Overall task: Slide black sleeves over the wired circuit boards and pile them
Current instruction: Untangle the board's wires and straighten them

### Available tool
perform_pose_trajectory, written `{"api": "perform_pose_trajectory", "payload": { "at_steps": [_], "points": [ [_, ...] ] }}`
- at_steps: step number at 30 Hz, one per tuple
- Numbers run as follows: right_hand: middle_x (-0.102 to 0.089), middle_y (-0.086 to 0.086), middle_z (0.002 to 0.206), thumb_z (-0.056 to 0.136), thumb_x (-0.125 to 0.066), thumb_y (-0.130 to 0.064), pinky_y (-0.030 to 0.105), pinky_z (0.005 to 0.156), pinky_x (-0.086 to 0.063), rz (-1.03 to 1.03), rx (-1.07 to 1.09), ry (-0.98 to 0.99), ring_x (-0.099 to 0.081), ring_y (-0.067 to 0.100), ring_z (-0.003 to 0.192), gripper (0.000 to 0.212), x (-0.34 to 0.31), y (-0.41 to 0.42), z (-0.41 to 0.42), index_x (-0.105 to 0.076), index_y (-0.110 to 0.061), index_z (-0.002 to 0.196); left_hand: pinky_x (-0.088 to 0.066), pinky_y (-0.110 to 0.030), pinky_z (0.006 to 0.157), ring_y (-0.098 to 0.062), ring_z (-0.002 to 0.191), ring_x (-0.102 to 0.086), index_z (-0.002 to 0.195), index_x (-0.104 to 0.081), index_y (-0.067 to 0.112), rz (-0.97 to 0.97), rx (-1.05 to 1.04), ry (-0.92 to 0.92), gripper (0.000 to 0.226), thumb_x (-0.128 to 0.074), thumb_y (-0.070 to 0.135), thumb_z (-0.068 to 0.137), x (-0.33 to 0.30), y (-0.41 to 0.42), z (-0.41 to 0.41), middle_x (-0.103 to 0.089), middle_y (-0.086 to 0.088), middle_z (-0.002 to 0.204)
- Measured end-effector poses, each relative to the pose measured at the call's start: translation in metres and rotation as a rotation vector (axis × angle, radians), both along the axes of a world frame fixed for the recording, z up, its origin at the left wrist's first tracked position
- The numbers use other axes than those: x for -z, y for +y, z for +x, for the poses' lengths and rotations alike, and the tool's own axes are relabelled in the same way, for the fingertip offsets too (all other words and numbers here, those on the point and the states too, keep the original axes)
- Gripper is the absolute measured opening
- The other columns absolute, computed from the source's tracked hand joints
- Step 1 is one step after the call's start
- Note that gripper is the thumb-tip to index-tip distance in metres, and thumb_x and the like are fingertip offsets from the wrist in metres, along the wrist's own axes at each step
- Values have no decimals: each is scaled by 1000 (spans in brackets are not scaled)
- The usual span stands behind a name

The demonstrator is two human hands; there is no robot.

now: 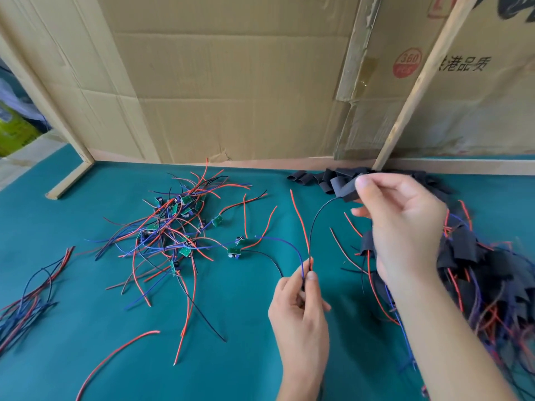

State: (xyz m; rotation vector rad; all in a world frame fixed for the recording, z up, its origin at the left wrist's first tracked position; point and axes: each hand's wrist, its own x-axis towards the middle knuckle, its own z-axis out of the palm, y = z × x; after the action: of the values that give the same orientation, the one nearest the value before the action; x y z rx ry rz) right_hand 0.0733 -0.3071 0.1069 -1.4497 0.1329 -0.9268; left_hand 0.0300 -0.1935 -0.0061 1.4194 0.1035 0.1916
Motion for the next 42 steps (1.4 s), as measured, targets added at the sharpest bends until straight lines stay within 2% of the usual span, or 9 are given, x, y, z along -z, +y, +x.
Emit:
{"api": "perform_pose_trajectory", "payload": {
  "at_steps": [6, 13, 18, 26, 31, 34, 36, 39, 42],
  "points": [
    [-76, -3, 75, 89, -79, -20, 22, 57, -57, -10, 44, 42, -70, 16, 61, 8, 13, 7, 10, -76, -25, 83, -58, -44, 68, -11, 49, -56, 101, -75, 54, 12, -3, -11, 39, -64, 16, 99, 0, -2, 1, -60, -6, 73],
    [-77, -5, 74, 89, -79, -20, 17, 56, -54, -135, 16, 7, -71, 15, 60, 9, -1, 10, 18, -74, -25, 83, -50, -28, 59, -7, 49, -55, 95, -79, 46, 42, 6, -39, 34, -69, 14, 96, 2, -3, 2, -56, 7, 73],
    [-76, -8, 72, 89, -79, -19, 19, 56, -56, -200, 15, 48, -72, 15, 61, 9, -5, 3, 19, -75, -22, 83, -47, -17, 60, -9, 54, -59, 93, -80, 44, 19, -3, -56, 38, -70, 8, 95, 0, -2, 2, -53, 1, 70],
    [-76, -6, 71, 88, -81, -19, 19, 53, -54, -186, 47, 112, -71, 18, 58, 13, -2, -10, 18, -75, -27, 79, -46, -16, 59, -11, 55, -60, 95, -79, 45, 4, 7, -26, 40, -68, 7, 95, -3, -3, 1, -54, 14, 72],
    [-77, -3, 71, 87, -81, -19, 20, 52, -54, -253, -77, 197, -71, 16, 59, 12, -2, -17, 14, -76, -26, 79, -44, -12, 58, -8, 54, -57, 97, -80, 44, 2, 8, -46, 40, -68, 7, 96, -3, -3, 1, -54, 13, 72],
    [-78, 2, 74, 86, -82, -18, 26, 58, -56, -278, -215, 333, -73, 19, 65, 7, 1, -19, 11, -76, -21, 88, -44, -13, 58, -9, 54, -59, 93, -79, 50, 7, -3, -60, 44, -69, 7, 95, -3, -3, 1, -56, 14, 74],
    [-79, 3, 79, 85, -84, -17, 29, 62, -56, -211, -278, 429, -73, 19, 68, 24, 11, -13, 9, -71, -21, 105, -47, -18, 59, -13, 57, -62, 93, -76, 57, 17, 0, -70, 48, -70, 9, 95, -2, -3, 1, -57, 14, 77],
    [-80, 5, 85, 82, -87, -16, 29, 65, -55, 13, -292, 483, -71, 15, 68, 71, 30, -6, 5, -49, -24, 142, -49, -21, 59, -12, 58, -63, 94, -75, 56, 31, 3, -79, 47, -69, 10, 96, -2, -3, 1, -58, 14, 78],
    [-80, 3, 88, 72, -93, -22, 24, 66, -53, 106, -284, 519, -68, 10, 66, 104, 46, -2, -2, -33, -19, 157, -50, -20, 57, -11, 60, -66, 100, -73, 48, 35, -3, -61, 39, -69, 9, 96, -2, -1, 0, -62, 12, 82]
  ]
}}
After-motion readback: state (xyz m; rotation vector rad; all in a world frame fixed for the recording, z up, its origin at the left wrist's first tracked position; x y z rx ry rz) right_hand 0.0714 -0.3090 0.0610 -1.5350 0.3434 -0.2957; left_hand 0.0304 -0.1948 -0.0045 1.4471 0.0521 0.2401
